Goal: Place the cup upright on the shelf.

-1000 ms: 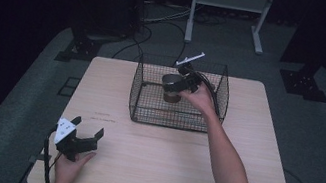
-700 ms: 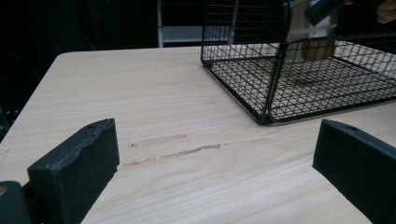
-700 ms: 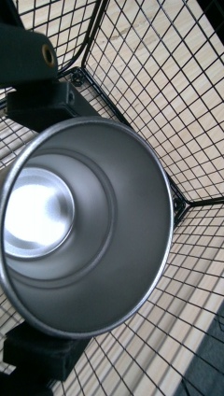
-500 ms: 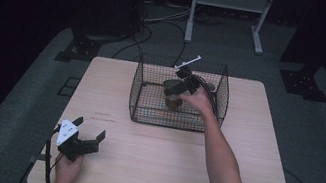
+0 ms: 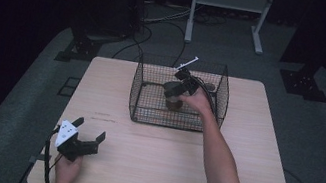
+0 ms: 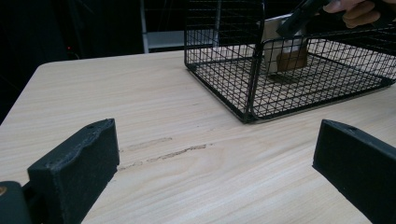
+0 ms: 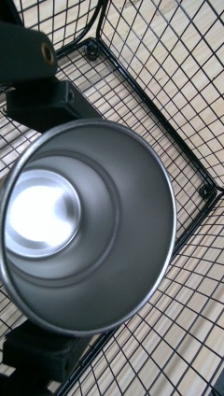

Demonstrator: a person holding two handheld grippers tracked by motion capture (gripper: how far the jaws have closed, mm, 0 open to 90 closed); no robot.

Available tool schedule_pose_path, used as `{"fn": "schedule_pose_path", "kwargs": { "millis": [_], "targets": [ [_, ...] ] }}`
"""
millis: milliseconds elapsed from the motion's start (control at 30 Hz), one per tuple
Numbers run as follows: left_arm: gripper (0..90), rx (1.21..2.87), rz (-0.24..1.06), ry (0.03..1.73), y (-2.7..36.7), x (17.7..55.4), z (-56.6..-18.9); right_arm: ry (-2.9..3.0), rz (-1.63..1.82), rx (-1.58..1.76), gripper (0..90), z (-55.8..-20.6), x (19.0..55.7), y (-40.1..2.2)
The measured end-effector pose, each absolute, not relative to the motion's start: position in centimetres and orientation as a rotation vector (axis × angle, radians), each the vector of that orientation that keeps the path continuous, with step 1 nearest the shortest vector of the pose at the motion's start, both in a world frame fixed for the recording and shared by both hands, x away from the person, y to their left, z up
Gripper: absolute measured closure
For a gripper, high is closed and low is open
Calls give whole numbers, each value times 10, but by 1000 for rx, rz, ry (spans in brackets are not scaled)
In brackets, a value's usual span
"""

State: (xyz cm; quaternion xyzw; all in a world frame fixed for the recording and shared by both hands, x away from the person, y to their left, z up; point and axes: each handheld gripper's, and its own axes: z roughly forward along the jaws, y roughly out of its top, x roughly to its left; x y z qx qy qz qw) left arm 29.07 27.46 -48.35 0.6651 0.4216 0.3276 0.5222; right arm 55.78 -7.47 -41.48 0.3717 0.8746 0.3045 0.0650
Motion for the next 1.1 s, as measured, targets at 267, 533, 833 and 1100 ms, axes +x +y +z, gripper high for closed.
{"fn": "schedule_pose_path", "kwargs": {
  "millis": [267,533,833,1100],
  "targets": [
    [0,1594,780,1001,274,290,-483,2655,885,1119,160,-416,556,-73],
    [0,1593,786,992,274,290,-483,2659,860,1108,140,-414,553,-73],
    [0,1610,792,980,273,289,-483,2670,871,1120,127,-414,551,-73],
    [0,1617,790,977,273,288,-483,2653,859,1116,111,-414,549,-70]
  ]
}}
